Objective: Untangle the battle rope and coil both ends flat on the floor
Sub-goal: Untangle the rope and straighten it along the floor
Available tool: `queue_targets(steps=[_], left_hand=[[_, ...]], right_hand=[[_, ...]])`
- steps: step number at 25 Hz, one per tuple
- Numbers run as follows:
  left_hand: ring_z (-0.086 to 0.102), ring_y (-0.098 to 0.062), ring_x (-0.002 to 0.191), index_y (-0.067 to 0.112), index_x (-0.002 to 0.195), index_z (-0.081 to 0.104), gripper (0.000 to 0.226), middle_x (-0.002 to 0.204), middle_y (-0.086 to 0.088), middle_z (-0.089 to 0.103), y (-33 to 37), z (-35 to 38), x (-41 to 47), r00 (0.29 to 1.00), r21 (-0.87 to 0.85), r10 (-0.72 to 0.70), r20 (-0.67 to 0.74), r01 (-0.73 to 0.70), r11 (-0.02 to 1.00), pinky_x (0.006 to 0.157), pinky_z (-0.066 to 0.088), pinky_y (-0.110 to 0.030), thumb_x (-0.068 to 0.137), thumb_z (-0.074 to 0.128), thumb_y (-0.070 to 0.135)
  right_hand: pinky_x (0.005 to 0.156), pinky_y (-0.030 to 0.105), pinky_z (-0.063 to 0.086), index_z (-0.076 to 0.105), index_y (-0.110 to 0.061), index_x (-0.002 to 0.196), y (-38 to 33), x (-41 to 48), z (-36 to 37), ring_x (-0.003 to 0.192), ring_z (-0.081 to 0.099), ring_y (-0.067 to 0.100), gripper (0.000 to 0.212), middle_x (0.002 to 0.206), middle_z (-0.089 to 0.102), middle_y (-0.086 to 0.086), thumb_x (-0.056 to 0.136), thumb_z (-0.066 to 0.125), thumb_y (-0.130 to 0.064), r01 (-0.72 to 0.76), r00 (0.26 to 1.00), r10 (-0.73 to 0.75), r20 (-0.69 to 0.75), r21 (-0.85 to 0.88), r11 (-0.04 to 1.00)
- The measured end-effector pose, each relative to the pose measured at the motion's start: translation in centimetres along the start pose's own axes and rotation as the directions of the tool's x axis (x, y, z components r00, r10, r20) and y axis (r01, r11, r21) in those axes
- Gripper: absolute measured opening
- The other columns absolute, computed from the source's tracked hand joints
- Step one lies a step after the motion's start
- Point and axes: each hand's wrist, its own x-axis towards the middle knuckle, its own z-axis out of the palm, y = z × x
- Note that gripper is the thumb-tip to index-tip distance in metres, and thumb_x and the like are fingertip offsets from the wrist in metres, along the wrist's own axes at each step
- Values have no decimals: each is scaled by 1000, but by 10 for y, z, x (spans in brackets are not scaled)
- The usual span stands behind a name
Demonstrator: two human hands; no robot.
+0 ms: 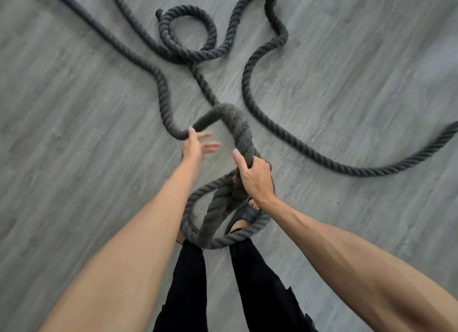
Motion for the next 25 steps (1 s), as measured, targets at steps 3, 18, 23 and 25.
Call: queue_targets(steps=[3, 18, 23, 25], left_hand=[[67, -26, 105, 15, 97, 72, 60, 104, -10, 74, -62, 10, -17, 990, 289, -42, 131, 3, 957, 104, 43, -39, 106, 23, 48], [62, -34, 103, 21, 140, 41, 55, 121, -20, 59, -156, -49, -58, 991, 663, 110, -70, -36, 748, 88, 50, -44, 91, 66, 17], [64, -19, 97, 20, 85, 69, 55, 95, 0, 69, -213, -22, -123, 948, 590, 291, 132, -311, 745, 82, 44, -29, 100, 33, 60], [65, -26, 83, 15, 69, 54, 76, 75, -5, 64, -227, -5, -154, 974, 549, 179, 140, -227, 804, 75, 44, -33, 90, 16, 78]], right_hand=[[82, 44, 59, 72, 3, 74, -5, 24, 1, 70, 74, 28, 103, 68, 74, 15, 72, 40, -95, -306, 950, 293, 110, 138, 942], [90, 34, 45, 58, 3, 129, 6, -14, -30, 115, 60, 35, 72, 128, 62, 18, 96, 36, -58, -277, 955, 295, 8, -323, 905], [103, 47, 49, 60, -1, 129, -13, -49, -28, 119, 59, 37, 70, 132, 61, 16, 95, 36, -57, -255, 953, 285, 102, -238, 937], [96, 49, 54, 55, -5, 134, -26, -53, -28, 115, 61, 35, 73, 131, 61, 13, 92, 40, -62, -310, 940, 320, 121, -88, 946]])
